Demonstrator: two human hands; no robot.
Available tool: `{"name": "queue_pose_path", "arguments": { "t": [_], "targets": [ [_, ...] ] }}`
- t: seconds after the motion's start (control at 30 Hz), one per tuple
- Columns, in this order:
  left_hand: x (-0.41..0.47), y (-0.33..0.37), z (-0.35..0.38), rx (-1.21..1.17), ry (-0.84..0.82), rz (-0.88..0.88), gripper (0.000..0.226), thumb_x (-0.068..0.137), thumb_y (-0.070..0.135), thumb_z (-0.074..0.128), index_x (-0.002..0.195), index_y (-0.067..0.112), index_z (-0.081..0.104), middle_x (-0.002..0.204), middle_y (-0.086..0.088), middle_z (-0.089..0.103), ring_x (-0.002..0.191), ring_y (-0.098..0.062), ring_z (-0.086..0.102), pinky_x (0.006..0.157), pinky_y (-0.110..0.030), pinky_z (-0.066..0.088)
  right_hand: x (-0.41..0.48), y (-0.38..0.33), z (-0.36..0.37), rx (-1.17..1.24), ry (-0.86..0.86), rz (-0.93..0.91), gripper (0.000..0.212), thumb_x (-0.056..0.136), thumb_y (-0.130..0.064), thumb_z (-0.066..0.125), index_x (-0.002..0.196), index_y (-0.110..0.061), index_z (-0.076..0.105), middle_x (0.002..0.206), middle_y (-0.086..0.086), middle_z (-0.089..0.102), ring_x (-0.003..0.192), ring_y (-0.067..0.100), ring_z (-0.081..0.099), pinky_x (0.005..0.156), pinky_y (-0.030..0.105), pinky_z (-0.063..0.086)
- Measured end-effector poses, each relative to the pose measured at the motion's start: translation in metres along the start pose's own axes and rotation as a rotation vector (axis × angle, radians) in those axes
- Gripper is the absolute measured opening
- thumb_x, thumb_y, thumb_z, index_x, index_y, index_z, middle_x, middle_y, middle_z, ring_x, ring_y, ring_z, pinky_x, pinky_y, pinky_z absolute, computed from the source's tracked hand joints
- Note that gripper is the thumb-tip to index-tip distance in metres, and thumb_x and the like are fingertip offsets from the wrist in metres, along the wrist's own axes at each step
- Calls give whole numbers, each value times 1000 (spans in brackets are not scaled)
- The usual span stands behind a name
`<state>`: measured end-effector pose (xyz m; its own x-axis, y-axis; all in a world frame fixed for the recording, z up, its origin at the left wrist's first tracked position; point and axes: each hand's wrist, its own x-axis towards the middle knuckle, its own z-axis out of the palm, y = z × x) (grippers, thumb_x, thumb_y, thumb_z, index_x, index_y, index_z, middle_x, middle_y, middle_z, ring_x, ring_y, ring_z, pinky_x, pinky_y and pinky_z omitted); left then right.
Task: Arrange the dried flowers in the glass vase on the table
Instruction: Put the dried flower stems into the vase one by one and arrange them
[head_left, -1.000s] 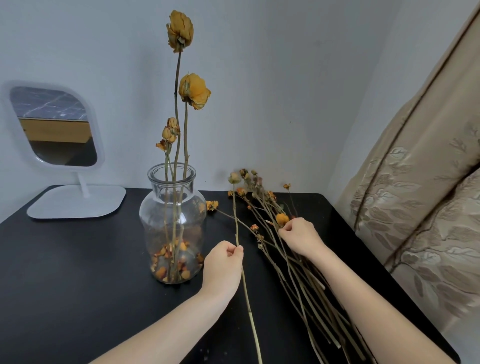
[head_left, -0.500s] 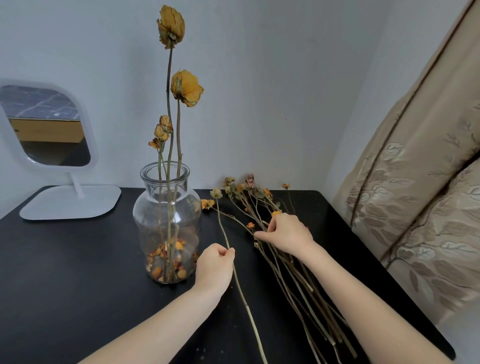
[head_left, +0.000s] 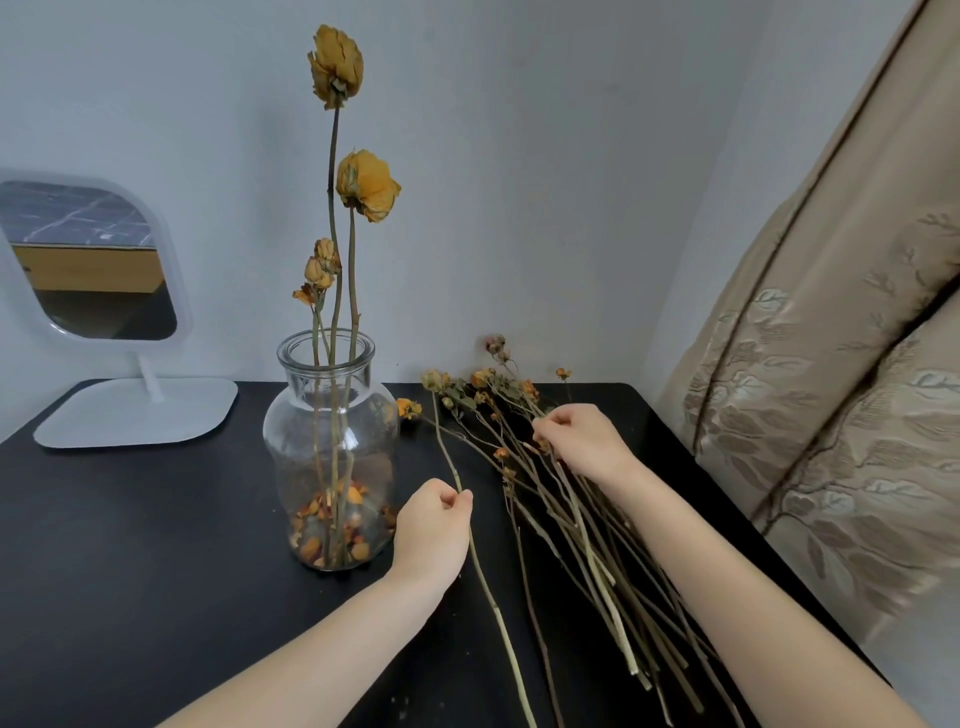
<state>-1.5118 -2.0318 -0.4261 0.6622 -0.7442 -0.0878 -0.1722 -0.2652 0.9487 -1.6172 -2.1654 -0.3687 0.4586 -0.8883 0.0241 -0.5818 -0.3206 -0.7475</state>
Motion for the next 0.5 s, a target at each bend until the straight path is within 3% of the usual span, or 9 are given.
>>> {"name": "queue_pose_path", "arguments": {
  "t": [0.1, 0.3, 0.5],
  "targets": [
    [-3, 4, 0, 61, 14, 94, 23, 95, 24, 48, 74, 14, 48, 64, -1, 49, 57, -13, 44, 54, -23, 36, -3, -3, -3, 40, 12, -26, 24, 93, -26, 51, 73, -25, 63, 64, -9, 57, 54, 4, 47, 53, 18, 38],
    [-8, 16, -8, 55, 21, 219, 24, 94, 23, 49, 73, 11, 48, 61, -1, 46, 58, -13, 43, 55, -23, 37, -13, -10, -8, 216, 54, -54, 23, 94, -27, 51, 76, -20, 65, 54, -8, 49, 45, 3, 41, 49, 16, 31],
    [-13, 47, -29, -16, -14, 409, 23, 95, 23, 48, 82, 5, 55, 57, 1, 44, 53, -11, 39, 55, -23, 35, -21, -42, -27, 391, 95, -163, 20, 95, -27, 50, 89, -16, 65, 63, -8, 53, 54, 1, 46, 54, 16, 34]
  ]
}}
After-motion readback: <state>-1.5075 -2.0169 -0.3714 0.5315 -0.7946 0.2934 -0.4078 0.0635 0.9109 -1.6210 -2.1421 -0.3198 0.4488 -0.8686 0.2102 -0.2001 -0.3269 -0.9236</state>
